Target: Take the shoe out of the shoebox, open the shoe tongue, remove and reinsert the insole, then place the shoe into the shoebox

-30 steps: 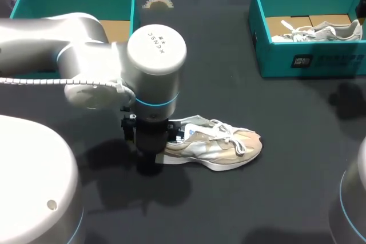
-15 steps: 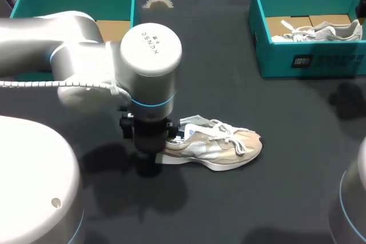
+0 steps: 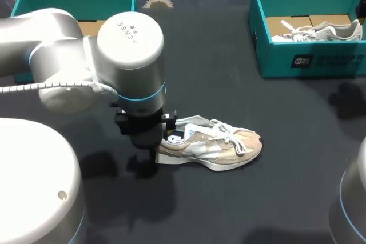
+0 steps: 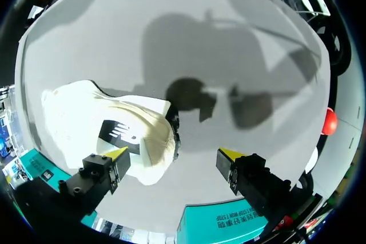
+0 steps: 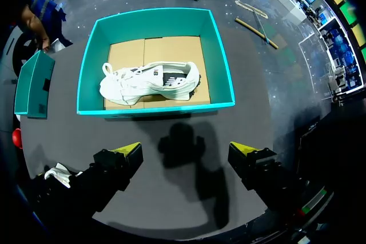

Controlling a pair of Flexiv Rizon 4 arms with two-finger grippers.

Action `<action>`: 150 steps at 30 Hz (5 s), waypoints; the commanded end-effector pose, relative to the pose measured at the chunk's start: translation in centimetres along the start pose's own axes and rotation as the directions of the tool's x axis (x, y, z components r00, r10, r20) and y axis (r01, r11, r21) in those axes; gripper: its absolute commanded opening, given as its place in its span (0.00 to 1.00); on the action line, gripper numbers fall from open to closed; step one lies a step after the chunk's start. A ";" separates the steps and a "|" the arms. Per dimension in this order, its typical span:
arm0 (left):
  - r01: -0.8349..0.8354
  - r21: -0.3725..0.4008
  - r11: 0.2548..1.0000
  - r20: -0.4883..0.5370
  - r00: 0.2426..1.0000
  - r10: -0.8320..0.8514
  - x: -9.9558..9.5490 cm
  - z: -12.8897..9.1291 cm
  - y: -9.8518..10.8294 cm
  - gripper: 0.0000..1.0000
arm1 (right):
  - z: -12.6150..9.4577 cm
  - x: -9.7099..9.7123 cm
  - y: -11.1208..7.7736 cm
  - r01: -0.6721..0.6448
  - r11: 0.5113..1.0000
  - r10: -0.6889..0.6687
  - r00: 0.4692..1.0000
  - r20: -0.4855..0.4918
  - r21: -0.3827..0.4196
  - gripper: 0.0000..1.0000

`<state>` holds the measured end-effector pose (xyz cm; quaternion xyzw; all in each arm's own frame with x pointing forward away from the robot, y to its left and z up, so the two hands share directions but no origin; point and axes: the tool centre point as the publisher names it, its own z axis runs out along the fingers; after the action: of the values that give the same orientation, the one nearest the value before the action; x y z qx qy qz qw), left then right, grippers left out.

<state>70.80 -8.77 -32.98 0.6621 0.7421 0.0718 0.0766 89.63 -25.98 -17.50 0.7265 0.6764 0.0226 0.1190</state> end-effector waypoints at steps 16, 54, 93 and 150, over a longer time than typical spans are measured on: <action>0.202 0.079 0.976 0.169 0.962 -0.213 5.0 -5.8 -0.8 1.00 | 0.0 0.1 0.1 -0.001 1.000 0.001 1.000 0.002 0.002 1.00; 0.414 0.395 0.820 0.480 0.668 -0.569 10.2 -5.7 -1.2 1.00 | 0.0 0.1 0.1 -0.001 1.000 0.001 1.000 0.002 0.002 1.00; 0.370 0.801 0.471 0.407 0.241 -0.881 9.5 -2.1 3.0 1.00 | 0.0 0.1 0.1 -0.001 1.000 0.001 1.000 0.002 0.002 1.00; 0.297 0.952 -0.072 -0.106 0.097 -0.990 11.5 2.8 0.0 1.00 | 0.0 0.1 0.1 -0.001 1.000 0.001 1.000 0.002 0.002 1.00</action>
<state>69.89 2.33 -35.67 0.0279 0.7984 -0.5989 0.0552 89.63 -25.98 -17.50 0.7265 0.6764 0.0226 0.1190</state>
